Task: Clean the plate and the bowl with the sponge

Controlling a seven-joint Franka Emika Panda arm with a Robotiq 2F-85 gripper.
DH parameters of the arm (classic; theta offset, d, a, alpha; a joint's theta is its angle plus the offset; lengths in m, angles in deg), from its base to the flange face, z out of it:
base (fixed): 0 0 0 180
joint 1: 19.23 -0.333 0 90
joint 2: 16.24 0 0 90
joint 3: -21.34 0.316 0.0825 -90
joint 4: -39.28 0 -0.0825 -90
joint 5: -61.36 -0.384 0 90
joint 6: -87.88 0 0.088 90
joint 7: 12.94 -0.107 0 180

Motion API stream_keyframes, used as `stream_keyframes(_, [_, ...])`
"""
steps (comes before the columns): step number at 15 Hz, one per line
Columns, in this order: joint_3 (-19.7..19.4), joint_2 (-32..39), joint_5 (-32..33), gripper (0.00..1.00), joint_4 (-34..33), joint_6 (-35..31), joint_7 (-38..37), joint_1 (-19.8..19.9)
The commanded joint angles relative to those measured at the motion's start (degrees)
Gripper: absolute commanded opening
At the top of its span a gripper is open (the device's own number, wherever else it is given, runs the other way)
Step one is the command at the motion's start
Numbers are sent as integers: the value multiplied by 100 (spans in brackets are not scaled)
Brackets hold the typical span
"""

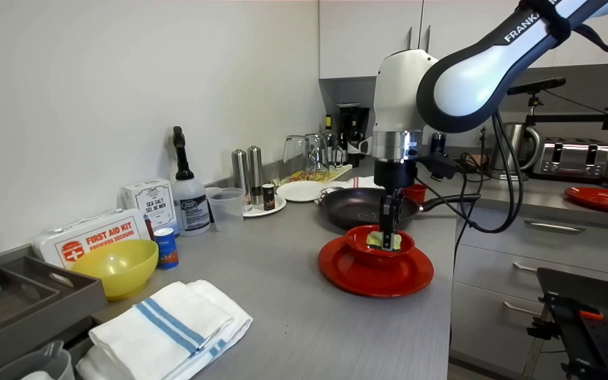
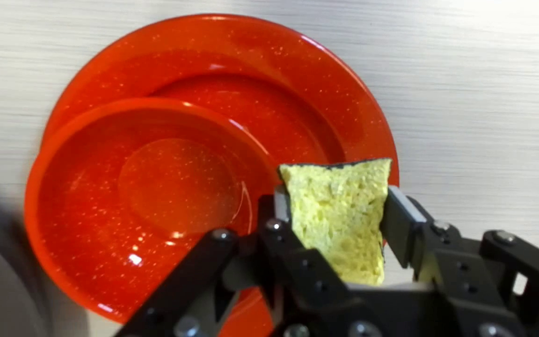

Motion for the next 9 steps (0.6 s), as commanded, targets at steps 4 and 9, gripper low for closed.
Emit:
stream_keyframes(4, [-322,143,585,25,-72,-273,-599,111])
stream_keyframes(9, [-443,532,519,25,-152,-233,-848,160])
